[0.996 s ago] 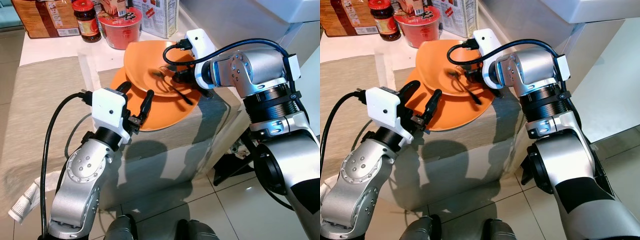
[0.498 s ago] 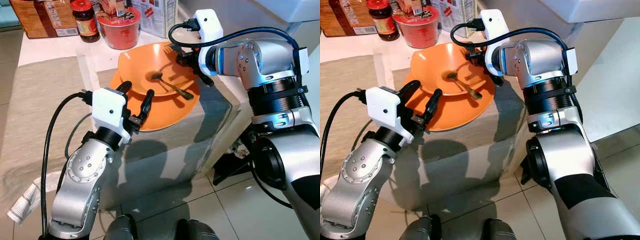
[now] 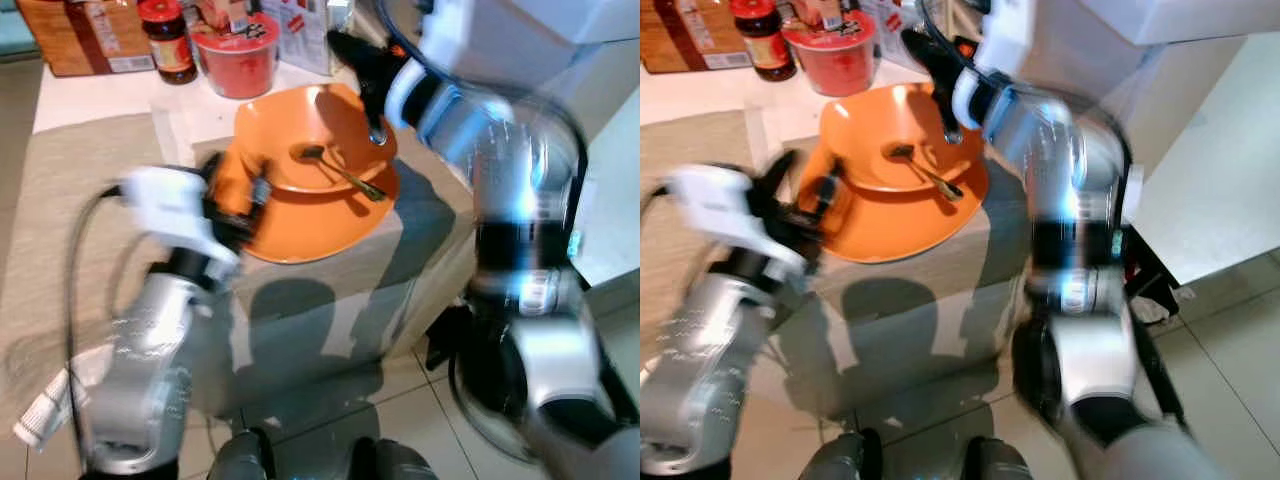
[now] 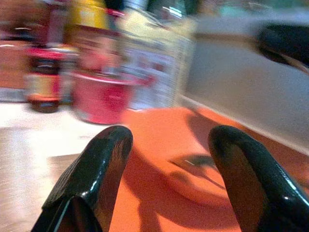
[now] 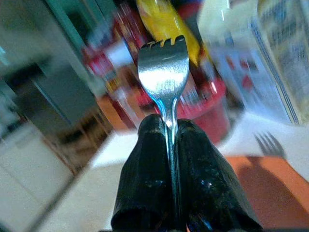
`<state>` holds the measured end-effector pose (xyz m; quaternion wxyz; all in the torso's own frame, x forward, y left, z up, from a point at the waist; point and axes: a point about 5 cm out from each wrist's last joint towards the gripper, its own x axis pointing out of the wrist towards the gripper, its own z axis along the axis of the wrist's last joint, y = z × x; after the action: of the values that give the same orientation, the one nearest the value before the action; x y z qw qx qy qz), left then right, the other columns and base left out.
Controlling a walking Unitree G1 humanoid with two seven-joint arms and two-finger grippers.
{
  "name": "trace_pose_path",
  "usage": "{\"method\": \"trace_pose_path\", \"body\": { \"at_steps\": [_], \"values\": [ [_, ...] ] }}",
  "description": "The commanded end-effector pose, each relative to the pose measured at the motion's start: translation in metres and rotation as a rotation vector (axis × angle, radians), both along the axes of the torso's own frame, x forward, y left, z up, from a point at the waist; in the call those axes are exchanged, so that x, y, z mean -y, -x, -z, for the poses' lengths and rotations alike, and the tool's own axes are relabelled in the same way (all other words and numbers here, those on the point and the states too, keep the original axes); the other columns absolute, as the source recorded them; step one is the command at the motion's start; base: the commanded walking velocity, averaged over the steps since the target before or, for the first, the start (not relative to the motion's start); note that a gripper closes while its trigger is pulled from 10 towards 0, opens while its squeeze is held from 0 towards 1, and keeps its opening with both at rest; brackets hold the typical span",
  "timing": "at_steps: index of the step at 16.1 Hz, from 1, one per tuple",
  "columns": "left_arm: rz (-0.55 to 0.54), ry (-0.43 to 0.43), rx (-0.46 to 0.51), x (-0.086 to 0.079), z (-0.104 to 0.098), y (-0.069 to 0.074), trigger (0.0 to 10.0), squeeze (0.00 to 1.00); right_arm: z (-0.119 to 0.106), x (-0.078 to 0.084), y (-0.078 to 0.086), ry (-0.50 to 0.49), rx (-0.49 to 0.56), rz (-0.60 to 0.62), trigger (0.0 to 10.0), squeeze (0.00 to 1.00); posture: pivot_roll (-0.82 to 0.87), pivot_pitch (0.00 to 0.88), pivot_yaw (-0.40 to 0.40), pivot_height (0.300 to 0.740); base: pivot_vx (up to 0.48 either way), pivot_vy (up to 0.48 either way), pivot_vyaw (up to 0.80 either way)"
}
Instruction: Setting the table
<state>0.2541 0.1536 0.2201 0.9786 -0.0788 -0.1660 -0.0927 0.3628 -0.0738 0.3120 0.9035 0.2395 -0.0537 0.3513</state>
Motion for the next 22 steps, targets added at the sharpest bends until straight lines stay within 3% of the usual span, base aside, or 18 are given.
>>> {"method": "trace_pose_path", "body": {
  "at_steps": [1, 2, 3, 4, 6, 7, 9, 11, 15, 20, 22],
  "values": [
    [-0.035, 0.062, 0.038, -0.009, -0.008, 0.001, 10.0, 0.00, -0.009, 0.007, 0.007, -0.072, 0.048, -0.022, 10.0, 0.00, -0.07, 0.151, -0.035, 0.740, 0.000, 0.000, 0.00],
    [-0.073, 0.118, 0.057, -0.023, -0.011, 0.002, 10.0, 0.00, -0.004, 0.008, 0.013, -0.142, 0.050, -0.074, 10.0, 0.00, -0.07, 0.151, -0.035, 0.740, 0.000, 0.000, 0.00],
    [-0.117, 0.154, 0.094, -0.043, -0.017, 0.005, 10.0, 0.00, 0.004, 0.009, 0.031, -0.259, 0.125, -0.195, 10.0, 0.00, -0.07, 0.145, -0.031, 0.740, 0.000, 0.000, 0.00],
    [-0.117, 0.154, 0.094, -0.043, -0.017, 0.005, 10.0, 0.00, 0.004, 0.009, 0.031, -0.259, 0.125, -0.195, 10.0, 0.00, -0.07, 0.145, -0.031, 0.740, 0.000, 0.000, 0.00],
    [-0.161, 0.244, 0.172, -0.075, -0.030, 0.016, 10.0, 0.00, 0.017, 0.009, 0.057, -0.357, 0.187, -0.373, 10.0, 0.00, -0.06, 0.136, -0.033, 0.740, 0.000, 0.000, 0.00],
    [-0.143, 0.221, 0.196, -0.079, -0.034, 0.022, 10.0, 0.00, 0.021, 0.008, 0.067, -0.367, 0.194, -0.457, 10.0, 0.00, -0.06, 0.131, -0.035, 0.740, 0.244, -0.409, 0.00],
    [-0.080, 0.202, 0.209, -0.074, -0.035, 0.028, 10.0, 0.00, 0.029, 0.006, 0.082, -0.321, 0.223, -0.573, 10.0, 0.00, -0.05, 0.123, -0.038, 0.740, 0.000, -0.424, 0.00],
    [0.066, 0.252, 0.214, -0.054, -0.033, 0.032, 10.0, 0.00, 0.044, 0.002, 0.096, -0.247, 0.224, -0.676, 10.0, 0.00, -0.05, 0.116, -0.041, 0.740, 0.000, -0.424, 0.00],
    [0.260, 0.291, 0.202, -0.026, -0.029, 0.034, 10.0, 0.00, 0.053, 0.001, 0.098, -0.236, 0.197, -0.690, 10.0, 0.00, -0.05, 0.105, -0.038, 0.740, 0.000, -0.424, 0.00],
    [0.277, 0.300, 0.209, -0.024, -0.031, 0.034, 10.0, 0.00, 0.054, 0.003, 0.096, -0.194, 0.210, -0.653, 10.0, 0.00, -0.06, 0.105, -0.026, 0.740, 0.000, -0.428, 0.00],
    [0.292, 0.292, 0.208, -0.024, -0.031, 0.034, 10.0, 0.00, 0.055, 0.003, 0.090, -0.165, 0.214, -0.578, 10.0, 0.00, -0.06, 0.105, -0.024, 0.740, 0.000, -0.428, 0.00]
  ]
}}
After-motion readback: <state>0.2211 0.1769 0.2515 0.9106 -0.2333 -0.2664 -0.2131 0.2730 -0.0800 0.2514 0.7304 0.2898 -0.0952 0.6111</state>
